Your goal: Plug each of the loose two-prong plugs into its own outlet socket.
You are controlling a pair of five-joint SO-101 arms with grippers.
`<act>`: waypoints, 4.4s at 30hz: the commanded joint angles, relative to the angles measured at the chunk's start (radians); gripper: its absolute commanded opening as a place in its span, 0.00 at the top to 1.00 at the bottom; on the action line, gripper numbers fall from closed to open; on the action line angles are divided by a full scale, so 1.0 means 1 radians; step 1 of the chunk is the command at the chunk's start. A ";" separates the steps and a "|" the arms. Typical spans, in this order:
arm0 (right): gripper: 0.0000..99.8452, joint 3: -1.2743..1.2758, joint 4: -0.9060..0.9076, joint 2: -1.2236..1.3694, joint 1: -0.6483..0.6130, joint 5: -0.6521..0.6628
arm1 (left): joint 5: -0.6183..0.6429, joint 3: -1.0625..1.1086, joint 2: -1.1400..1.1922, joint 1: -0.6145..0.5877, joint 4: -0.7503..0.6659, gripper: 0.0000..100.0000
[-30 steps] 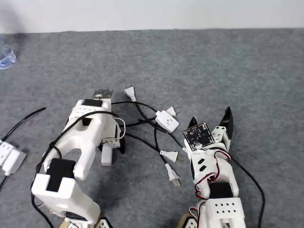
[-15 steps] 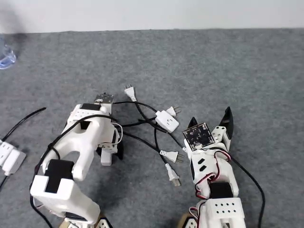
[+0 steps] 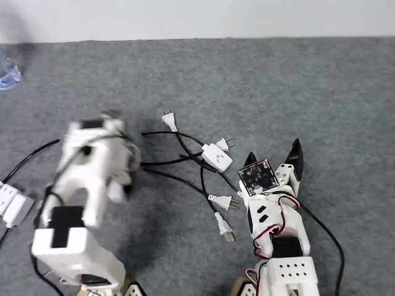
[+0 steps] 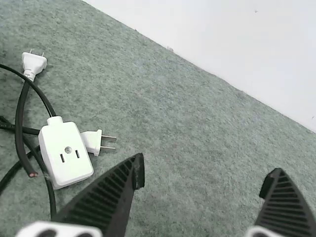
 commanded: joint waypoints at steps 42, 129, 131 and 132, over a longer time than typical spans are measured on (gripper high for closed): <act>0.63 0.014 0.010 0.004 -0.042 -0.003 | -1.007 -0.331 -0.011 -0.933 -0.055 0.72; 0.63 0.014 0.082 0.001 -0.116 -0.009 | -0.358 1.374 -1.961 0.121 -0.529 0.91; 0.63 0.014 0.082 0.001 -0.116 -0.005 | -0.400 1.374 -1.962 0.123 -0.516 0.91; 0.63 0.014 0.082 0.001 -0.113 -0.003 | -0.408 1.374 -1.962 0.123 -0.516 0.91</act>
